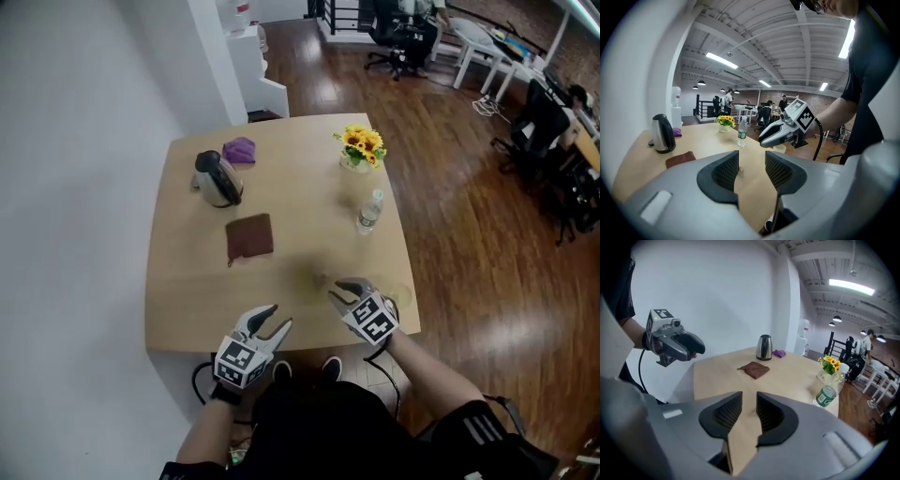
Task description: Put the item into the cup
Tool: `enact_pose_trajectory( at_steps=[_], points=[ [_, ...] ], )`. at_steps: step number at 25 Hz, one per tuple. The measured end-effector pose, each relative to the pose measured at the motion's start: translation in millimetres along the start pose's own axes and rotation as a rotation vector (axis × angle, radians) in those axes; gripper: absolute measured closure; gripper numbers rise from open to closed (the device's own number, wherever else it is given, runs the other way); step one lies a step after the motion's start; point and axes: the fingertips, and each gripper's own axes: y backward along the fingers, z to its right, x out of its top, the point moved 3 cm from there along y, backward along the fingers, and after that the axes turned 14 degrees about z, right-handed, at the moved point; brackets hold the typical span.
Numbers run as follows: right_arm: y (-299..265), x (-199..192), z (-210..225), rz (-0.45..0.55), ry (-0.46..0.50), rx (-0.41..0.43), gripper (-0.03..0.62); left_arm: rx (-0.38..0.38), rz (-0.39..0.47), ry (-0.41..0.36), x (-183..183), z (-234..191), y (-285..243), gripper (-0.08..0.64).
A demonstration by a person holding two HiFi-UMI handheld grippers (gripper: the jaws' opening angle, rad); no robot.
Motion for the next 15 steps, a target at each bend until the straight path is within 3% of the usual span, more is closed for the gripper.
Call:
enact_pose_trajectory(
  at_steps=[7,15],
  points=[
    [-52.3,-37.6,13.8,-0.138,-0.061,0.013,0.48,-0.042,-0.019,0.012,-10.8,-14.7,-15.3,0.39],
    [-94.4,-73.7,28.4,-0.285,-0.01,-0.015,0.48,-0.098,-0.051,0.037,-17.5,-27.1,-13.9,0.39]
  ],
)
